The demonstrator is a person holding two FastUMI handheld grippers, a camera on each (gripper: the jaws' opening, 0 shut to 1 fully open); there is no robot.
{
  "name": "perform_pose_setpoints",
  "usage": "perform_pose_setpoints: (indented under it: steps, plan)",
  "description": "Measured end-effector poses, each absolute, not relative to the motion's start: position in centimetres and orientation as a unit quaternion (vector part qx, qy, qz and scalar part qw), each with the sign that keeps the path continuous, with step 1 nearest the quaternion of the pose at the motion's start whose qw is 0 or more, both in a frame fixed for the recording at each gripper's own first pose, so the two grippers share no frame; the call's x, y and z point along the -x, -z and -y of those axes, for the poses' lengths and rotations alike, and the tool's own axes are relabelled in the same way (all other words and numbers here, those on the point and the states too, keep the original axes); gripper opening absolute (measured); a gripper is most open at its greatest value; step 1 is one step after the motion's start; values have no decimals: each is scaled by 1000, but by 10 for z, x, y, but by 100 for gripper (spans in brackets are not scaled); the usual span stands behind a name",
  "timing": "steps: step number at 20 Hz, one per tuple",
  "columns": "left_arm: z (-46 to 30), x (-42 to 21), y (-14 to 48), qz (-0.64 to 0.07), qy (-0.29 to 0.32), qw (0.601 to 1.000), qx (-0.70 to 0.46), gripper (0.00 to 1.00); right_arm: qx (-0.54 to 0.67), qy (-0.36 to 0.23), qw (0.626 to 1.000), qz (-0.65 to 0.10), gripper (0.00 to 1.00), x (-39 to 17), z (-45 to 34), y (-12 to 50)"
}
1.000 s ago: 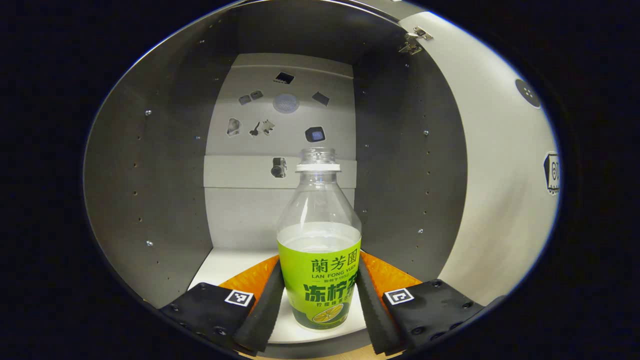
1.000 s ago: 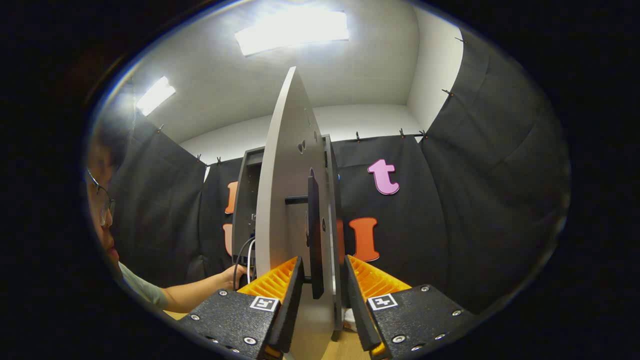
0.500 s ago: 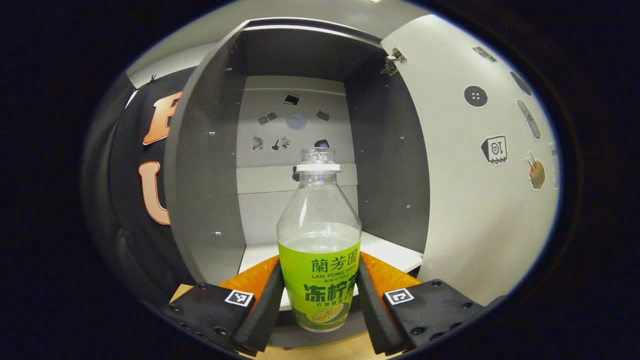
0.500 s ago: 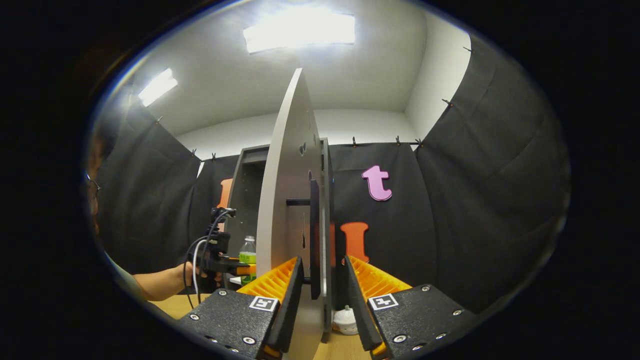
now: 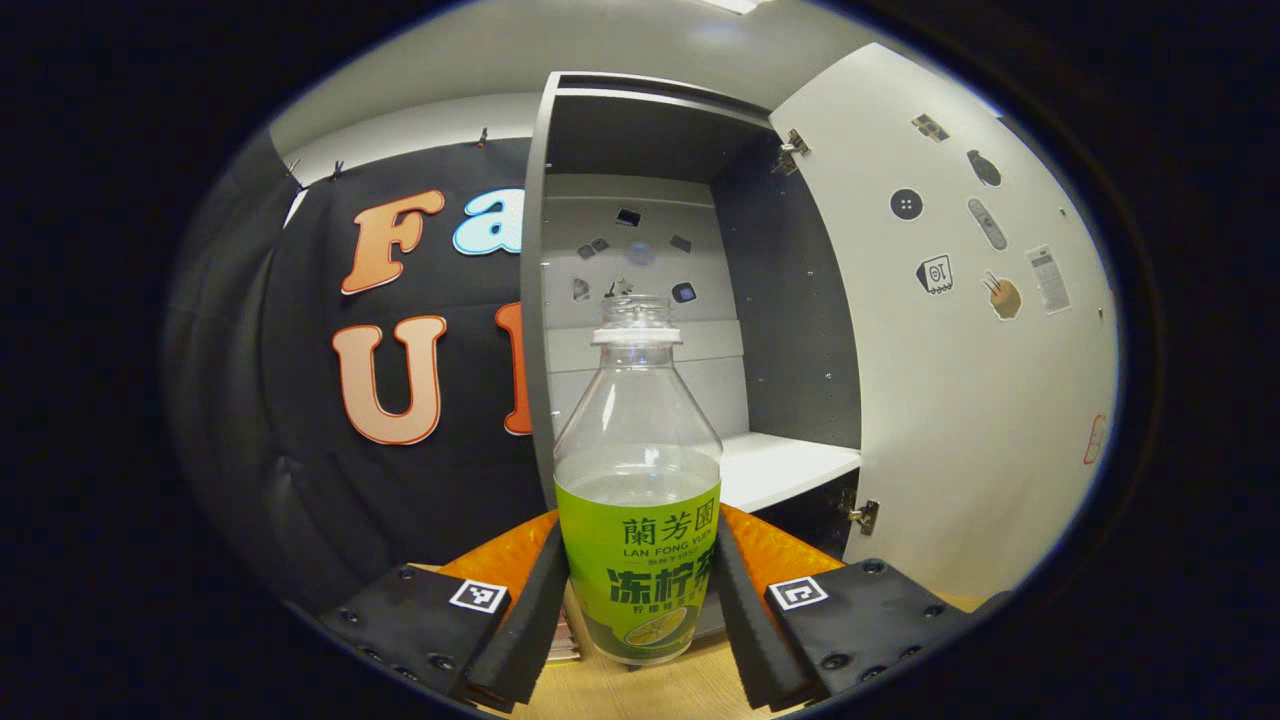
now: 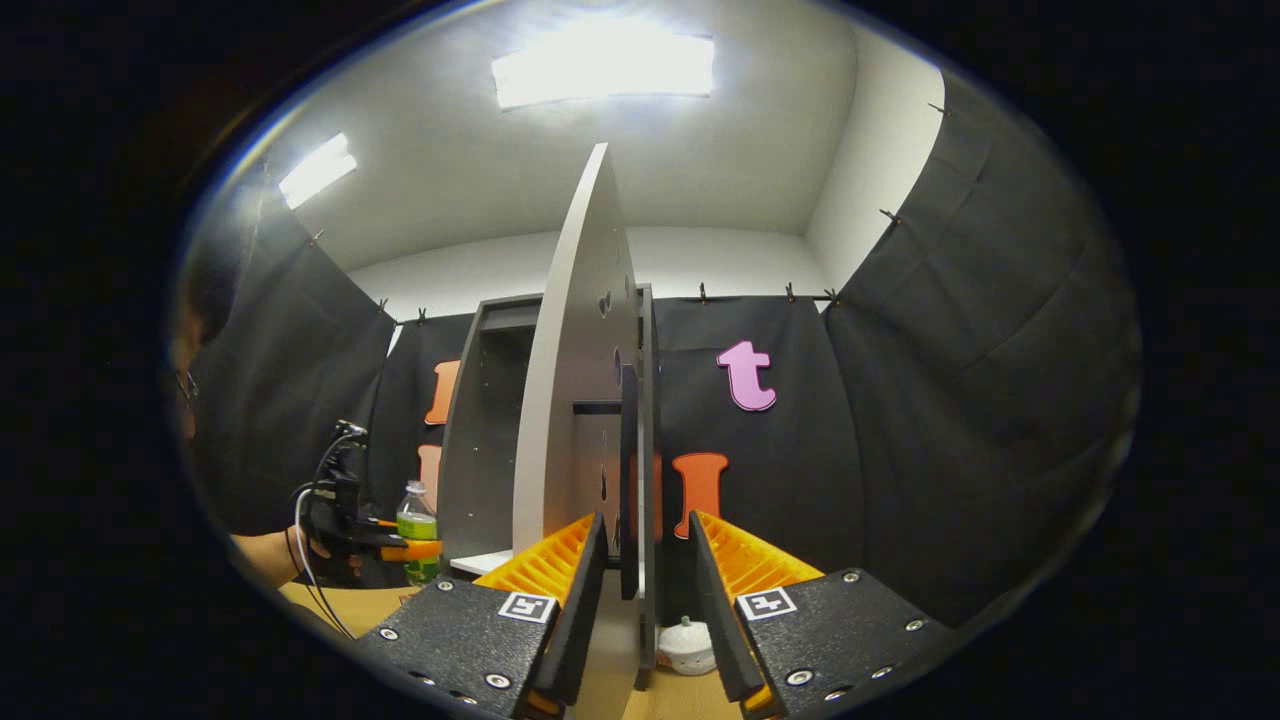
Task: Open the cabinet door with the right hand, grasp the bottle in the cabinet with the left hand and place it on the coaster, then close the cabinet door with the right hand.
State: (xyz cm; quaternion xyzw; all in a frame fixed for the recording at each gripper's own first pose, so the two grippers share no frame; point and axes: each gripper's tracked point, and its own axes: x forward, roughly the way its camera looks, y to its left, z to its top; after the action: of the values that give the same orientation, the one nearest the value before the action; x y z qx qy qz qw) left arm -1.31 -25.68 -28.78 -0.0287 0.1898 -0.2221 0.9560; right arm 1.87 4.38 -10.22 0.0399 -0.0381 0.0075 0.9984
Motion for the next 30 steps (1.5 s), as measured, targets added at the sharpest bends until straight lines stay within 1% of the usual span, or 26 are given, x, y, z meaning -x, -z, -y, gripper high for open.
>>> perform_pose_setpoints:
  steps: [5,6,8,11,12,14,21,26,27,28,30]
  plan:
    - [204,44,322,-202,193,960,29,80,-25,2,998,59,52,-16,-46,97]
    - [198,52,330,-206,192,959,36,78,-23,5,998,59,52,-15,-46,99]
    - [186,68,347,-209,202,956,48,80,-22,11,998,64,52,-15,-45,96]
    - [165,92,375,-228,198,951,61,81,-22,14,997,67,52,-15,-45,96]
    - [159,100,383,-235,196,950,70,79,-22,15,997,67,52,-15,-45,95]
    - [151,114,397,-245,192,946,92,80,-22,18,997,67,52,-15,-45,95]
    - [139,161,447,-275,183,936,123,81,-17,30,997,69,52,-14,-44,92]
    - [145,182,467,-277,190,939,80,80,-24,40,997,69,52,-14,-43,93]
    - [149,185,468,-275,194,939,74,82,-30,42,996,69,52,-15,-42,95]
    - [151,187,469,-270,195,941,66,82,-37,43,996,68,52,-15,-42,95]
    - [153,191,473,-263,197,943,52,80,-45,42,996,63,52,-14,-41,99]
